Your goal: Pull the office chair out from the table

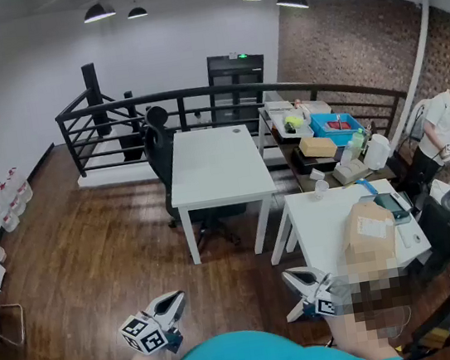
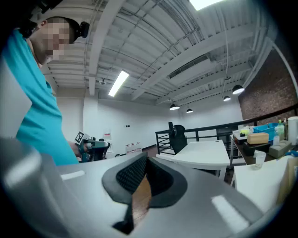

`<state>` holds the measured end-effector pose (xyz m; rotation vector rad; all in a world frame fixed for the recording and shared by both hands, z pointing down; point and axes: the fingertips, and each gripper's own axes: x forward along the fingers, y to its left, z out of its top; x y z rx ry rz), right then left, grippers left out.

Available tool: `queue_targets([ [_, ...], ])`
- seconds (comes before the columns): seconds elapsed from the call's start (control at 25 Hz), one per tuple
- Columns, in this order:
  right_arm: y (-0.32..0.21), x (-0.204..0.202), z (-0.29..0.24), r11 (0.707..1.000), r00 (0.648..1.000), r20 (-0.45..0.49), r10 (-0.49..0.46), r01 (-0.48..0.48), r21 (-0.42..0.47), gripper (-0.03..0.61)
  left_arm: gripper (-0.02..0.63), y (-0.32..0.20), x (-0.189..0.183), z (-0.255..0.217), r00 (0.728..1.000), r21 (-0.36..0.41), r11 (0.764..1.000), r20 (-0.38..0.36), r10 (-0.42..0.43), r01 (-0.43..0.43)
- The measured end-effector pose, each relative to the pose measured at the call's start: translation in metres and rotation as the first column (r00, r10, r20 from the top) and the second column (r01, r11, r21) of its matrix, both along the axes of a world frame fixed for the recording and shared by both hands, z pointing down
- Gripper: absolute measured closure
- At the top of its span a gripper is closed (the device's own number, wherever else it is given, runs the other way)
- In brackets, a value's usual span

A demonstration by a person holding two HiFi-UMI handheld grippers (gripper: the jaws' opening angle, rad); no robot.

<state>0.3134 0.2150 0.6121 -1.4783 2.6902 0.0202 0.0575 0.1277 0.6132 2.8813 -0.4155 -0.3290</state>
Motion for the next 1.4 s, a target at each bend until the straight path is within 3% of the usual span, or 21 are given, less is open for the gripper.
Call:
queue_targets([
  [0.28,-0.004,0.02,0.004,1.0,1.0,-0.003,-0.016,0.016,0.002,0.578,0.594,0.0,0.026,0.007,1.0,-0.002,1.0,0.005,0.003,-0.003],
  [0.6,-0.029,0.018,0.019,1.0,1.0,0.006,-0.02,0.02,-0.015,0.578,0.594,-0.019,0.022,0.018,1.0,-0.02,1.0,0.007,-0.003,0.003],
  [0.96,-0.093,-0.028,0.005,0.999,0.999,-0.036,0.006,-0.008,-0.035,0.578,0.594,-0.091,-0.024,0.015,0.999,-0.04,0.999,-0.037,0.017,-0.018],
  [1.28,-0.176,-0.085,-0.008,0.996,0.994,-0.065,0.087,-0.089,-0.03,0.578,0.594,-0.186,-0.084,0.007,0.995,0.033,0.994,0.0,0.1,-0.1],
  [1.4,-0.207,-0.098,-0.003,0.994,0.994,-0.049,0.097,-0.099,-0.048,0.578,0.594,-0.227,-0.095,0.011,0.995,0.01,0.995,0.004,0.104,-0.104],
])
